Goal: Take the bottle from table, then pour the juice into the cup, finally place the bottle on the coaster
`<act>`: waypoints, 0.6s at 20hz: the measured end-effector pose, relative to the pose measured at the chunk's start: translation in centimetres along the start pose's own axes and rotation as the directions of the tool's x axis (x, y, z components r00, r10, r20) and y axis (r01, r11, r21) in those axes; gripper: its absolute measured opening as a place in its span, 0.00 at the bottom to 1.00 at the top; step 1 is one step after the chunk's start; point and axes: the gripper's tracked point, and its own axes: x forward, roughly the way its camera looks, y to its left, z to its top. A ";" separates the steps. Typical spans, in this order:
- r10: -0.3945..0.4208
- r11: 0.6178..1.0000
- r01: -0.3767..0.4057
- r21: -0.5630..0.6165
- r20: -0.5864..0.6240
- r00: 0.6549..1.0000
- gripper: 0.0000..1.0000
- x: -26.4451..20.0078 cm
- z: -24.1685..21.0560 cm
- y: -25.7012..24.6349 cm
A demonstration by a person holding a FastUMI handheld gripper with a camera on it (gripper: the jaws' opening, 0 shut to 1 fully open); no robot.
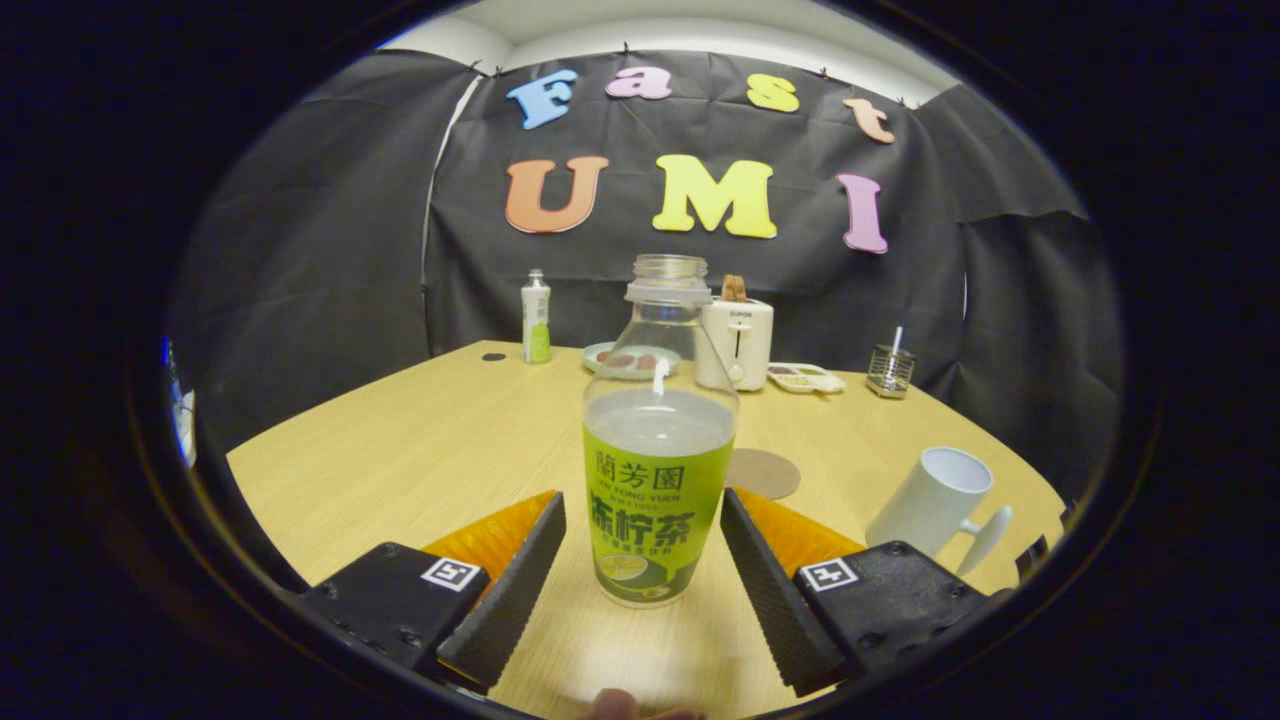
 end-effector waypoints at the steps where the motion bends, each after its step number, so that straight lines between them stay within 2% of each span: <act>1: -0.002 1.000 0.002 0.000 -0.002 1.000 1.00 0.2 -0.1 -0.1; 3: -0.002 1.000 0.002 -0.004 -0.011 1.000 0.98 0.6 -0.2 -0.2; 8: -0.001 1.000 0.001 0.005 -0.005 1.000 0.84 1.1 0.0 -0.4; 12: 0.006 1.000 -0.006 0.030 -0.027 1.000 0.81 1.0 0.0 -0.1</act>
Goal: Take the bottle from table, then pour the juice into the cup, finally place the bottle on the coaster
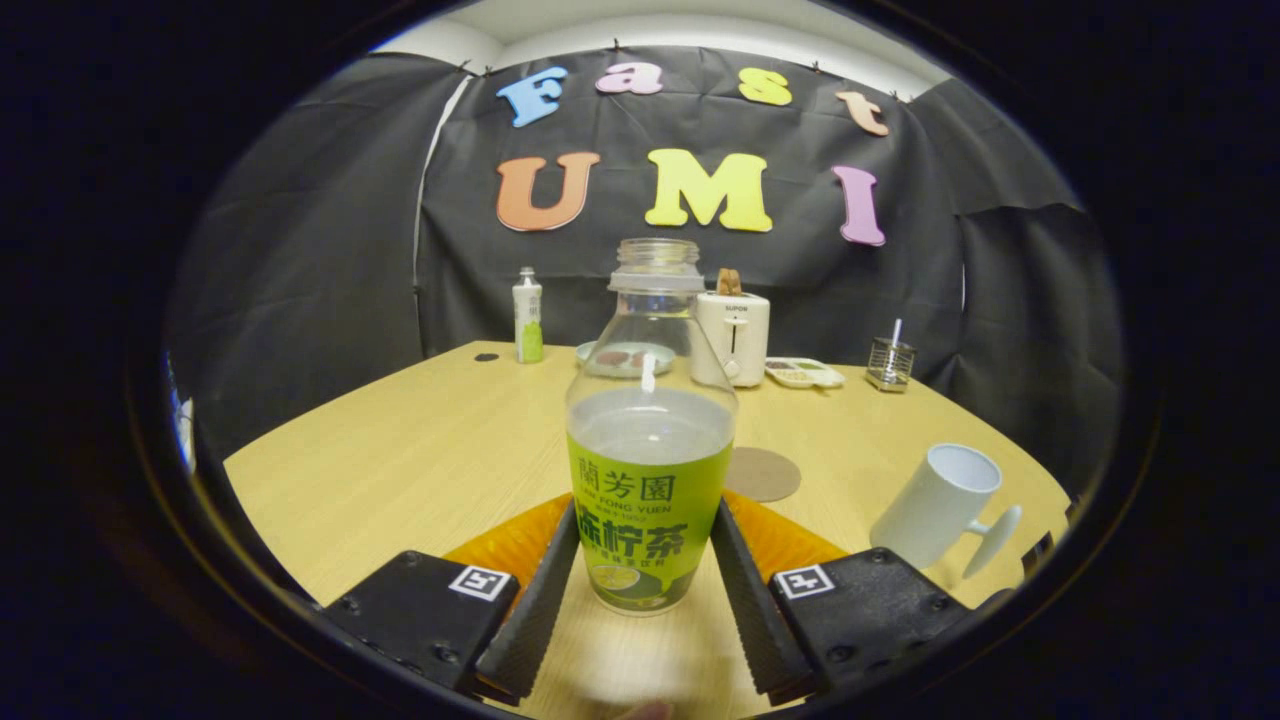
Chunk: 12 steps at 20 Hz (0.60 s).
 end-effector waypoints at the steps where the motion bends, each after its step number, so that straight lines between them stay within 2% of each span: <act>1: 0.001 1.000 -0.001 0.003 -0.003 1.000 0.81 -0.1 0.3 0.2; 4: -0.018 0.999 0.019 0.033 -0.033 0.999 0.80 -0.4 0.4 -0.1; 6: -0.016 0.994 0.022 0.110 -0.053 0.998 0.79 -1.1 0.7 -0.3; 12: 0.010 0.931 0.028 0.364 -0.103 0.995 0.78 -2.3 1.8 -1.0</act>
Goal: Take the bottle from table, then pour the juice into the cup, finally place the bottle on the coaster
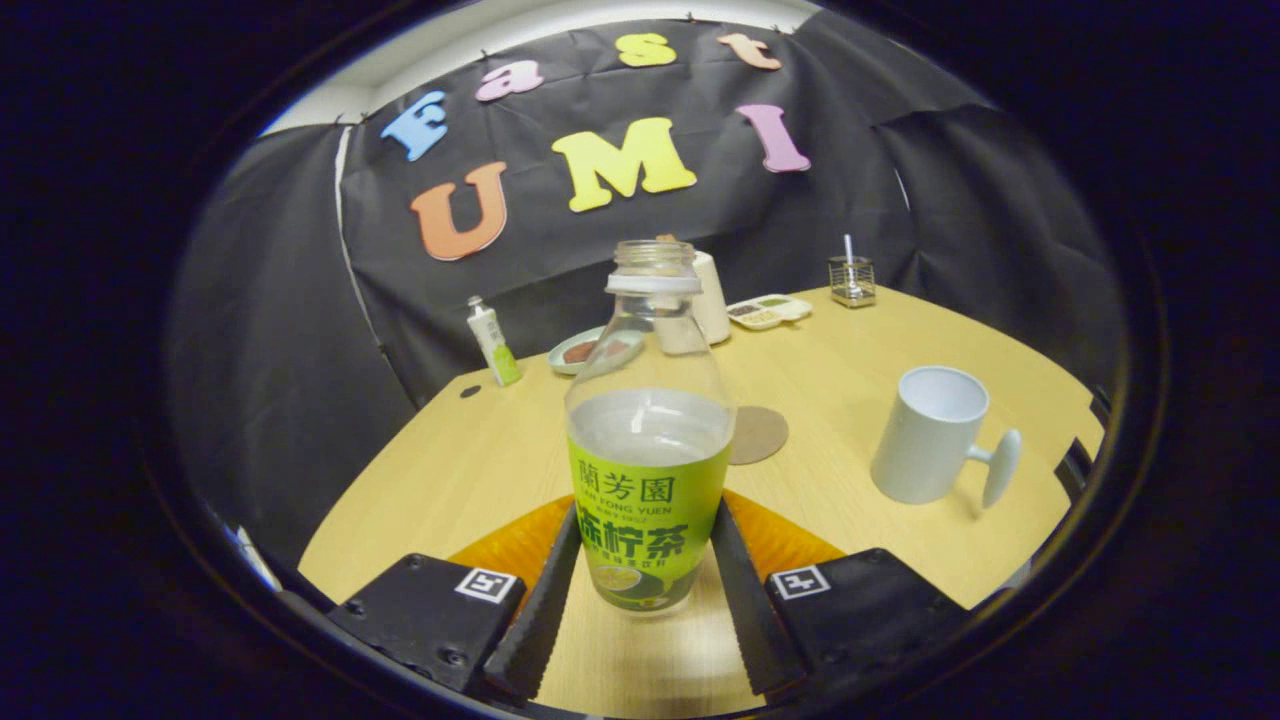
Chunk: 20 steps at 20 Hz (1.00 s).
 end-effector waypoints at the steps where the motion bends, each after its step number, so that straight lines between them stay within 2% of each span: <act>1: 0.000 0.999 0.001 0.035 -0.007 1.000 0.78 -0.1 0.2 -0.1; 4: 0.058 0.979 -0.053 0.195 -0.021 0.998 0.77 0.0 0.2 0.4; 7: 0.107 0.938 -0.088 0.336 -0.040 0.993 0.77 0.5 -0.4 0.4; 11: 0.171 0.875 -0.142 0.462 -0.022 0.985 0.77 0.4 0.1 0.9; 15: 0.247 0.769 -0.241 0.592 0.072 0.966 0.77 0.2 2.6 1.8; 20: 0.278 0.636 -0.299 0.712 0.150 0.949 0.77 0.1 4.7 1.4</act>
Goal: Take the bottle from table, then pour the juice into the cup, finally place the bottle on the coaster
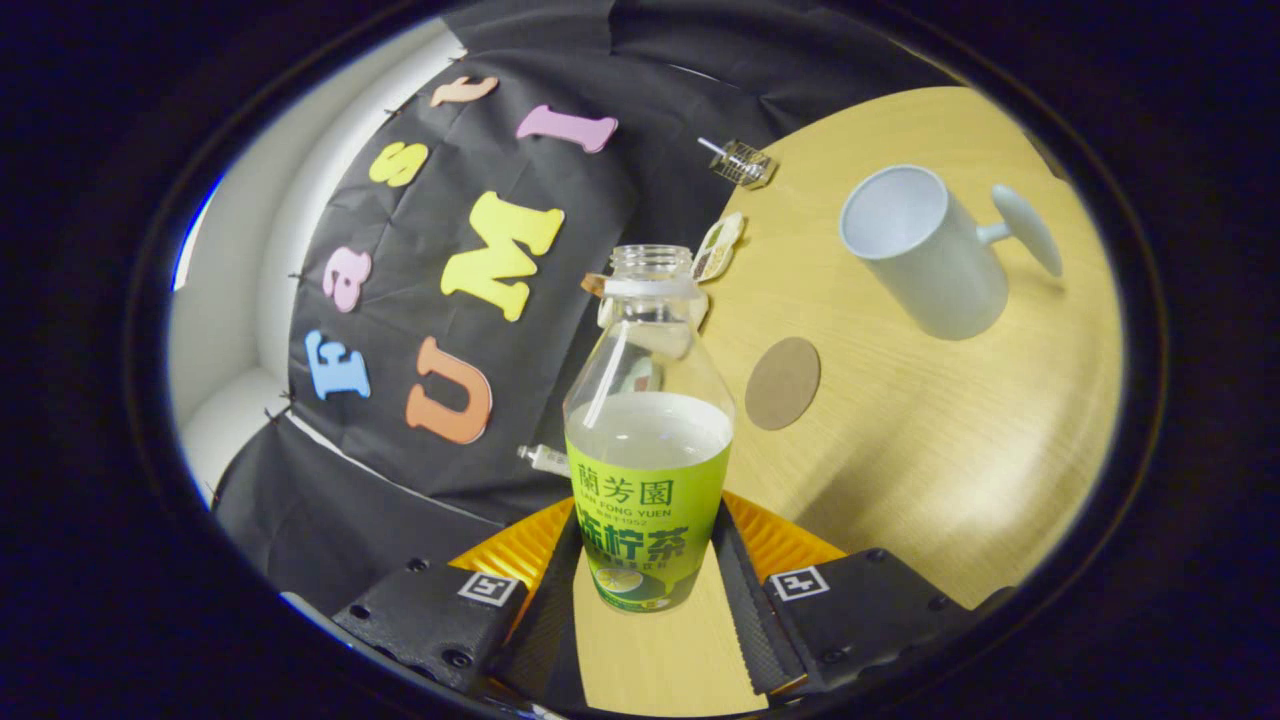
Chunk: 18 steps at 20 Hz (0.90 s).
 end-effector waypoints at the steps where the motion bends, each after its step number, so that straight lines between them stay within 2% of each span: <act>1: 0.014 1.000 -0.014 0.026 0.007 1.000 0.77 0.1 0.2 0.3; 7: 0.082 0.984 -0.088 0.153 0.042 0.996 0.76 0.0 1.7 1.8; 14: 0.117 0.947 -0.131 0.294 0.067 0.991 0.76 0.3 2.8 2.7; 18: 0.139 0.930 -0.158 0.333 0.080 0.987 0.76 0.5 3.2 3.1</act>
